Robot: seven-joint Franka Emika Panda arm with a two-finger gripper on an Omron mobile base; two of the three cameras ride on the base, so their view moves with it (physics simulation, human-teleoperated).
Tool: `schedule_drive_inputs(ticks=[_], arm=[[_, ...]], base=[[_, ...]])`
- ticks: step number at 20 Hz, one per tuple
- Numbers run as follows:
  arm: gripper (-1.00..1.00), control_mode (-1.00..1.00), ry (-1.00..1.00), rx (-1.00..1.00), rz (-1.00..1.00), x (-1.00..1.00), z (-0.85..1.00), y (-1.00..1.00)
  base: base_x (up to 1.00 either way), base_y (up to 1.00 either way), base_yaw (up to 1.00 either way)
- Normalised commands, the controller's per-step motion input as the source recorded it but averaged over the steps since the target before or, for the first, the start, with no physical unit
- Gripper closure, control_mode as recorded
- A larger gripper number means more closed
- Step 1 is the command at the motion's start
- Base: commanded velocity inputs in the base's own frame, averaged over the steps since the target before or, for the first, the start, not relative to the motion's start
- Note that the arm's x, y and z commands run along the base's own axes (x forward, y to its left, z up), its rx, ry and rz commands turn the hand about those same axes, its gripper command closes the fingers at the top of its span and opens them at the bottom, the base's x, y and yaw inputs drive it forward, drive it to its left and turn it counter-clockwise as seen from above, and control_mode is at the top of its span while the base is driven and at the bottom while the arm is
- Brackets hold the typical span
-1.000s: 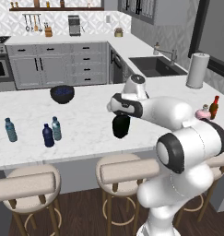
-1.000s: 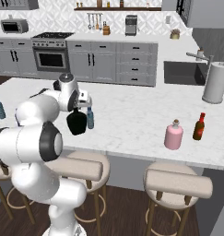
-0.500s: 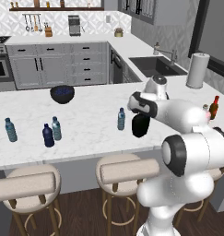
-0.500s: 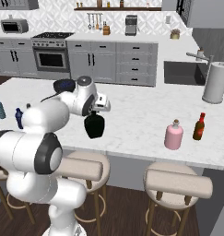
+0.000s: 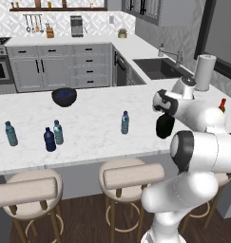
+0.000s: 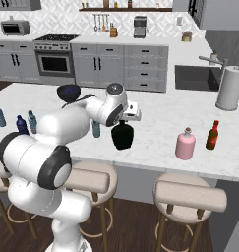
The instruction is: Move the plastic bottles in the middle to the plastics group, and the glass bottles in the middle to the glass group.
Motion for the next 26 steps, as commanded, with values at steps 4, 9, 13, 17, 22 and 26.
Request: schedule_drive_inputs(ticks=[4,9,13,17,22,26], arm=[[1.0,-1.0,0.0,-0.08,0.03,0.29,0.2,-0.65],[1.0,-1.0,0.0,-0.07,0.04,0.37,0.03,-0.56],[1.0,-1.0,0.0,0.0,0.0,0.02,0.0,-0.24],[1.0,-1.0,-0.18,0.0,0.0,-0.05,0.0,-0.19],[1.0,-1.0,-0.09,0.0,0.0,-0.01,0.0,-0.33],[1.0,-1.0,0.0,0.0,0.0,-0.05,0.0,-0.35]], base=[[0.0,0.0,0.0],[0.0,0.0,0.0],[0.0,0.0,0.0],[0.0,0.0,0.0],[0.0,0.0,0.0],[0.0,0.0,0.0]])
